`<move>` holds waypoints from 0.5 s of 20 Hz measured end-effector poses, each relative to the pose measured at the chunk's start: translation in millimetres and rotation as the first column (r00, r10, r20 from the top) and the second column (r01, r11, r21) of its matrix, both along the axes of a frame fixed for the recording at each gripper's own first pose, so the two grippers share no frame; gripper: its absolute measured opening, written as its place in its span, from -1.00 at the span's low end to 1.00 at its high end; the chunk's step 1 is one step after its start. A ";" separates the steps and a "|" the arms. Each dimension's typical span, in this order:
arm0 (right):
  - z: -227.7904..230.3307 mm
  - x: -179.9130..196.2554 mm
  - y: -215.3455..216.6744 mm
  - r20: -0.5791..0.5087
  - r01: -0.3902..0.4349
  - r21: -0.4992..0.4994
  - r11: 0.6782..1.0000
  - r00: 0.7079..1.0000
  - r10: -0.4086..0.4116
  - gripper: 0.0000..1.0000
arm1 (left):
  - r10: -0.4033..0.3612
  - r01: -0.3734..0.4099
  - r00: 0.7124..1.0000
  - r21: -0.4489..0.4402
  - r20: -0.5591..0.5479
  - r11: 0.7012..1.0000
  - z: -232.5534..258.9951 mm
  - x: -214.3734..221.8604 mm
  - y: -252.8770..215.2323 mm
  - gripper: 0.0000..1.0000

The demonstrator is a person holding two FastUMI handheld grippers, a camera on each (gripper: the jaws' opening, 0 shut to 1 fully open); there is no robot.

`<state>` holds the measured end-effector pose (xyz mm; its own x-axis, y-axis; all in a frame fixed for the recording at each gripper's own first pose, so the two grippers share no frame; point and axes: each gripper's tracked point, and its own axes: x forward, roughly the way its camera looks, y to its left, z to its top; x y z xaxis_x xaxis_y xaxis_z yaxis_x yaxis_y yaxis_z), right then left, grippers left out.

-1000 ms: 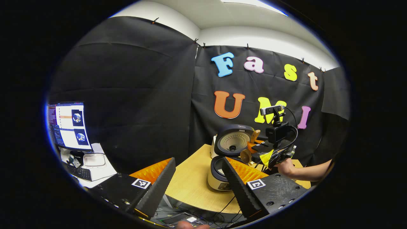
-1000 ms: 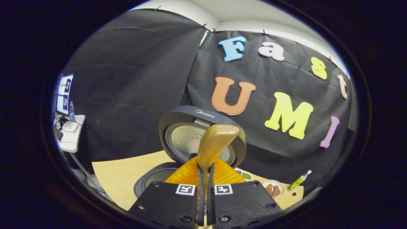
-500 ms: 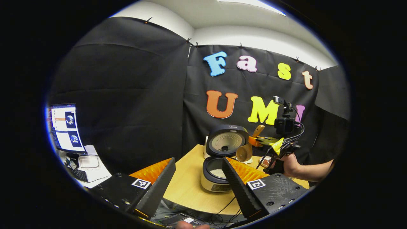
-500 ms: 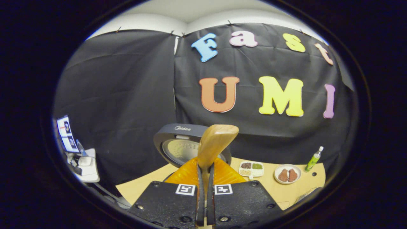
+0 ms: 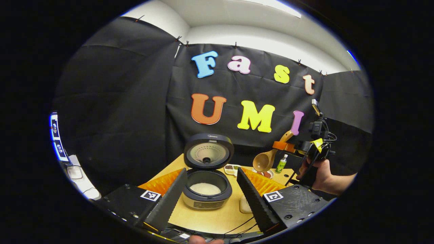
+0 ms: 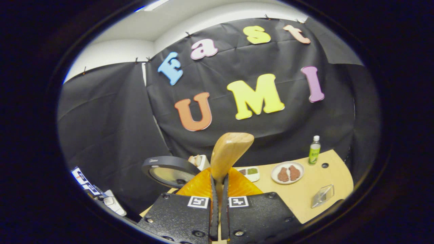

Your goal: Close the left gripper, press the button to open the rice cooker; take a wooden spoon from the chopstick holder with the right hand, scoop a spoonful of rice and pour it into the rice cooker, then put the wooden spoon back into the chopstick holder.

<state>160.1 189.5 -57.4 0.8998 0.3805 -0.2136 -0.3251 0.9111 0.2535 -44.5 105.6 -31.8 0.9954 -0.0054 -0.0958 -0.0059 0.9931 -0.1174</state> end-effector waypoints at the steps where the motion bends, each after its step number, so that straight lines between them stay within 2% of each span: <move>1: 2.8 3.4 -23.0 0.003 0.032 0.001 0.999 0.999 -0.032 -0.83 | -0.025 0.025 1.000 0.000 -0.001 1.000 0.9 6.3 -13.9 0.89; 5: -4.3 19.0 -120.0 -0.007 0.177 -0.018 0.984 0.984 -0.177 -0.88 | -0.100 0.100 0.995 0.013 -0.011 0.995 1.9 34.4 -60.0 0.89; 8: -17.3 25.9 -185.5 -0.028 0.257 -0.037 0.966 0.966 -0.259 -0.78 | -0.123 0.124 0.992 0.026 -0.016 0.992 3.0 48.6 -84.7 0.89; 10: -29.4 30.1 -226.1 -0.043 0.306 -0.051 0.951 0.951 -0.308 -0.83 | -0.129 0.130 0.991 0.030 -0.017 0.991 2.0 53.9 -100.8 0.89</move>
